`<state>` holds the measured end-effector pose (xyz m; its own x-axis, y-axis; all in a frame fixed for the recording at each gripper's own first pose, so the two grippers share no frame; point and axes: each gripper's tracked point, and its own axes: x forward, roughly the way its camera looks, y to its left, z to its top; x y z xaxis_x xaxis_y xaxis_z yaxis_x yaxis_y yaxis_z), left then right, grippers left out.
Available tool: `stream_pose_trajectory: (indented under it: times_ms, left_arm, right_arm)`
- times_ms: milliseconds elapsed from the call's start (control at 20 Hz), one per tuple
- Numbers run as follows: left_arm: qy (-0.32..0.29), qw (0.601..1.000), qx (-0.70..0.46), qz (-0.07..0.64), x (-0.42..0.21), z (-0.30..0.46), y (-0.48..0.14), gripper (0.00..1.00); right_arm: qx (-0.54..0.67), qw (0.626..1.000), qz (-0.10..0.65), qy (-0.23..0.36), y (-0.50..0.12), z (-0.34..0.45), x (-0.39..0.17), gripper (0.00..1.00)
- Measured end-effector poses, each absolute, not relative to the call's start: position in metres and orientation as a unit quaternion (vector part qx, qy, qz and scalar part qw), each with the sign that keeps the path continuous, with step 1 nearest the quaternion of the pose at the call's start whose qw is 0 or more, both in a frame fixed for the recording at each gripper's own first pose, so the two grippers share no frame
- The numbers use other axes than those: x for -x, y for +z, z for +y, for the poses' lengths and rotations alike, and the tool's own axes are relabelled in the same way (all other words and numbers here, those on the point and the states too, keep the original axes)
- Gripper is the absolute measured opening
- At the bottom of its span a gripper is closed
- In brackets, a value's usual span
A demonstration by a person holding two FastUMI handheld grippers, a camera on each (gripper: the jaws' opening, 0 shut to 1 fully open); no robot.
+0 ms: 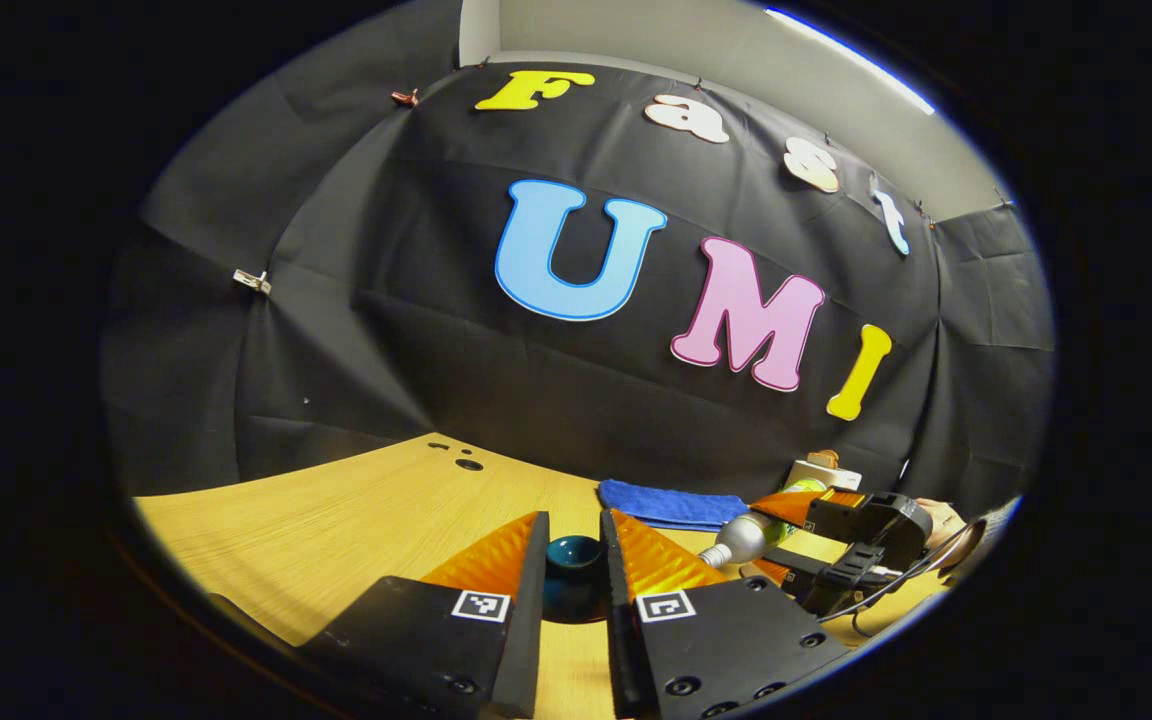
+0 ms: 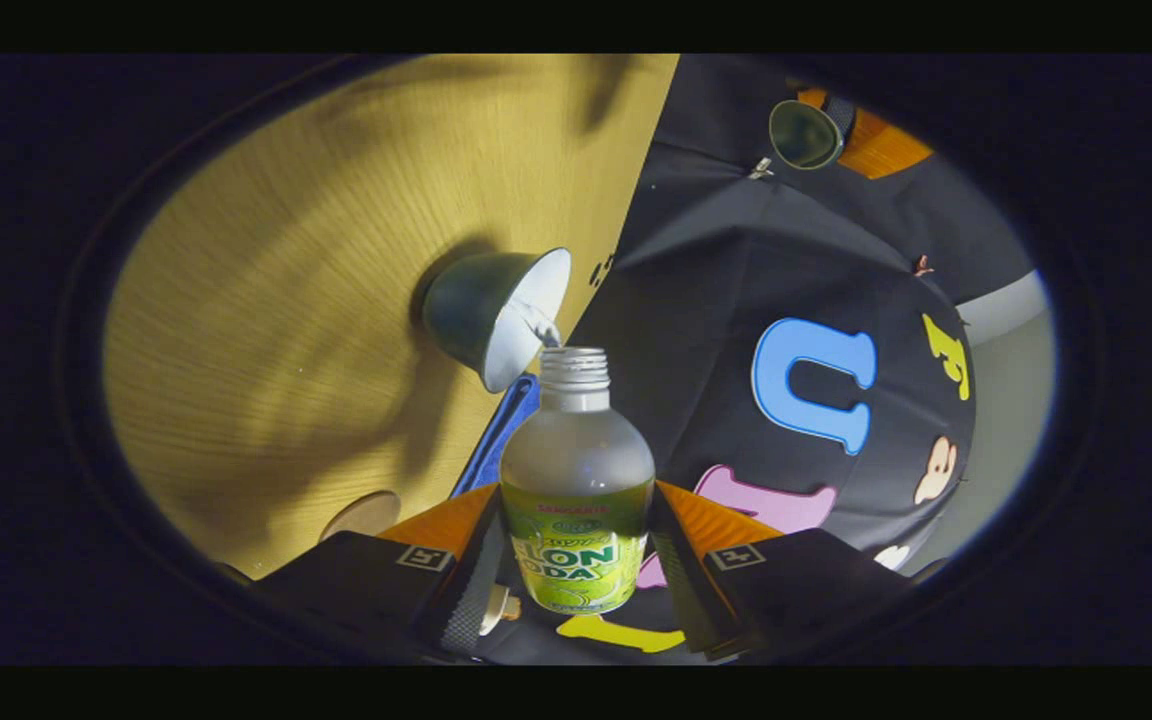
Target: Open the teacup lid with one hand, grasp the water bottle and pour water into the teacup with the other hand; after pouring, place the water bottle on the coaster and then close the teacup lid.
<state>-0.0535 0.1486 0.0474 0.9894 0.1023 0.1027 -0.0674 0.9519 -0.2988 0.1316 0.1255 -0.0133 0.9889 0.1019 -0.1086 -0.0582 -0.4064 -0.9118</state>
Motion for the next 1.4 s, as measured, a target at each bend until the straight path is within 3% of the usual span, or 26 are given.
stream_pose_trajectory:
  times_ms: [850, 1400]
  left_arm:
    - [0.045, 0.986, 0.152, -0.055, 0.053, 0.152, 0.046, 0.32]
    - [0.045, 0.985, 0.16, -0.055, 0.053, 0.154, 0.046, 0.32]
  right_arm:
    - [0.893, 0.44, -0.034, 0.09, 0.0, 0.128, -0.141, 0.77]
    - [0.932, 0.347, -0.074, 0.081, 0.023, 0.138, -0.149, 0.77]
